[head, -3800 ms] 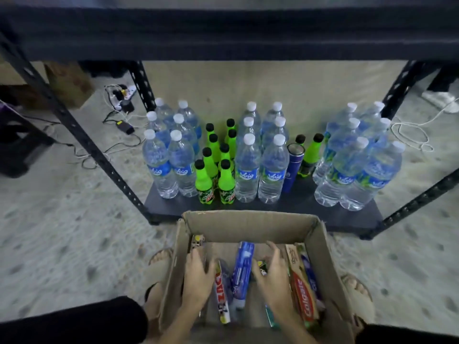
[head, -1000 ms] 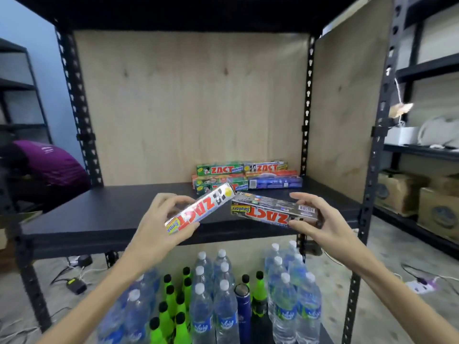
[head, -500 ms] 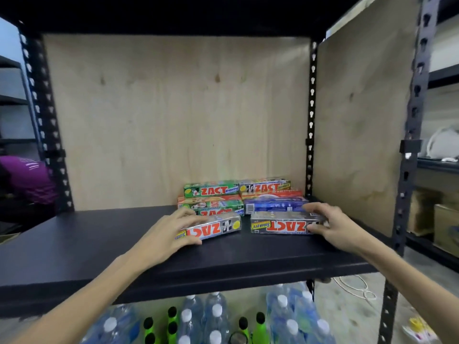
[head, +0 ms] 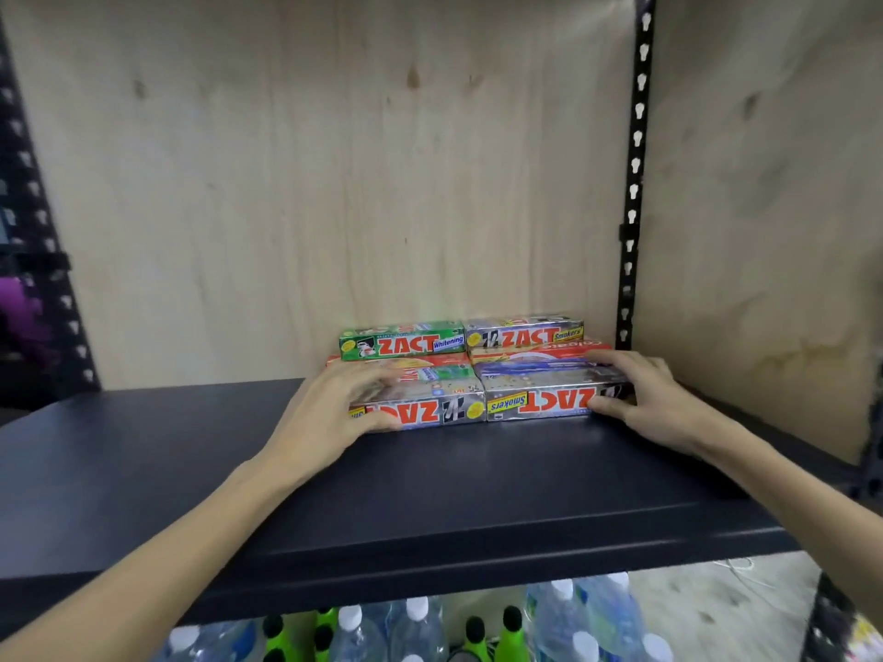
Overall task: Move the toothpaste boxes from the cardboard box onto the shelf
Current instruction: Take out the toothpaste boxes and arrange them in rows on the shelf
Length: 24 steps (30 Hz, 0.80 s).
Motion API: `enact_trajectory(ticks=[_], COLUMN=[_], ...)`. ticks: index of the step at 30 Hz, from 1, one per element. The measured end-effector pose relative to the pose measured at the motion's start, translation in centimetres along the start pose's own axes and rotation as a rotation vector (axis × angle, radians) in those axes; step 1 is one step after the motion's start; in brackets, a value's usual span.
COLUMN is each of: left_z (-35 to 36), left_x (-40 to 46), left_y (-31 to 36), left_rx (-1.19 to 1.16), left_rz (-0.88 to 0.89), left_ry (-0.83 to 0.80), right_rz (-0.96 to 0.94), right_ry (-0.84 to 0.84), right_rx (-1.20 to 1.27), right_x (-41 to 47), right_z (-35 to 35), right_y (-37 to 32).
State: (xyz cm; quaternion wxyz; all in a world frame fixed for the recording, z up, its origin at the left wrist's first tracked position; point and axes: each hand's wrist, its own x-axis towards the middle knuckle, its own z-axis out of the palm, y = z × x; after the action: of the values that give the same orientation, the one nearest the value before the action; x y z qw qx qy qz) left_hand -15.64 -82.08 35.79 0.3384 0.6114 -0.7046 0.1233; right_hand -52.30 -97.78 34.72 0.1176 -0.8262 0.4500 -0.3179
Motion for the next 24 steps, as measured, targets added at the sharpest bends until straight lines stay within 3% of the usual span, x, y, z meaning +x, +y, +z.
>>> enact_trajectory(ticks=[5,14,19,24], left_z=[0.3,-0.4,-1.5,-2.9], left_x=[0.1,-1.3,-3.2,-6.5], left_y=[-1.4,0.6,1.9,5.4], left_rx=[-0.139,-0.120,-0.286,-0.285], left_rz=[-0.223,-0.234,-0.327,-0.296], left_ry=[-0.015,-0.076,0.042,0.063], right_rz=[0.028,-0.036,-0.051,-0.085], right_ry=[0.014,0.157,0.143,0.241], right_rx=[-0.088,-0.166,0.056,0.200], right_x=[0.0,-2.8,-5.4,-10.7], right_z=[0.2,-0.2,0.1,1.0], right_y=[-0.3,-2.8,-4.2,-7.4])
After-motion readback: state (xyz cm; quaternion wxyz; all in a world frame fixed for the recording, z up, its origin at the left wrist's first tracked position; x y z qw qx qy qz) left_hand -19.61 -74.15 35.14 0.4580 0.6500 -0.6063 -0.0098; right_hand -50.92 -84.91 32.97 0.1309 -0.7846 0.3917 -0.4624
